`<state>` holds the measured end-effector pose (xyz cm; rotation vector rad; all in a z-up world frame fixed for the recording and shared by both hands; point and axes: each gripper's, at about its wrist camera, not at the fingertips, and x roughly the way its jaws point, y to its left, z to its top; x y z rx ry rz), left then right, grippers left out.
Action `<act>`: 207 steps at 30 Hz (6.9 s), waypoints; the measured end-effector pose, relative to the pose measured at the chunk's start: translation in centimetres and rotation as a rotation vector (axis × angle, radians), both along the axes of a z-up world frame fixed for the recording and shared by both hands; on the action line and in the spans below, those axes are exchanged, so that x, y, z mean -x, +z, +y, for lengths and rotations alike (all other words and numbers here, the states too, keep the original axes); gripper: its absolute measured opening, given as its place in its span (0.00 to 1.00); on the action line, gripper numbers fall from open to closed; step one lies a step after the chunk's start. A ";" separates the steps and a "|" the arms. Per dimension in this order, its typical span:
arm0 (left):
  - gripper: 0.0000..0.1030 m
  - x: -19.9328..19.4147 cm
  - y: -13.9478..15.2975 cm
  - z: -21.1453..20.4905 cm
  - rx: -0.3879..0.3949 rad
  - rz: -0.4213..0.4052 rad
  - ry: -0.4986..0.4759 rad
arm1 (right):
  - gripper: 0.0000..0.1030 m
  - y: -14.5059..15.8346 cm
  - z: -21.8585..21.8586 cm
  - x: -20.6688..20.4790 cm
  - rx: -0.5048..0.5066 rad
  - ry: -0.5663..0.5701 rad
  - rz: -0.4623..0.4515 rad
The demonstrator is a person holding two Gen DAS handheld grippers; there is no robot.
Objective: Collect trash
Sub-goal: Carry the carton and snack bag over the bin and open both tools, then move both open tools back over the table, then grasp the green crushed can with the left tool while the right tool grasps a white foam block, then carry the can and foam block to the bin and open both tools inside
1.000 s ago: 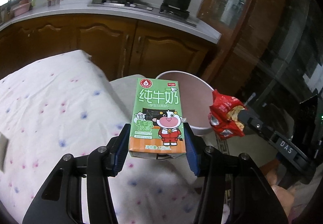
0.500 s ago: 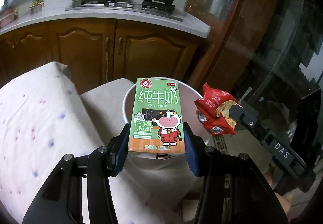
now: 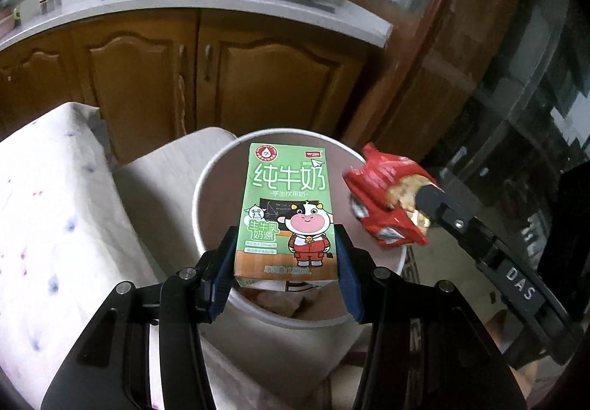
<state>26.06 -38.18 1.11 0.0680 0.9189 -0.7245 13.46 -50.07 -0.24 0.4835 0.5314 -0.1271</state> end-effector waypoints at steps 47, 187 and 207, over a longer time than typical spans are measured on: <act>0.65 7.0 0.3 23.3 0.107 0.000 0.344 | 0.85 1.7 12.1 3.0 -0.077 0.174 -0.091; 0.17 6.8 3.4 21.8 0.174 -0.091 0.257 | 0.55 1.6 11.8 4.5 0.092 0.222 0.069; 0.17 1.4 5.2 11.2 0.188 -0.112 0.194 | 0.56 1.9 5.2 3.0 0.154 0.117 0.067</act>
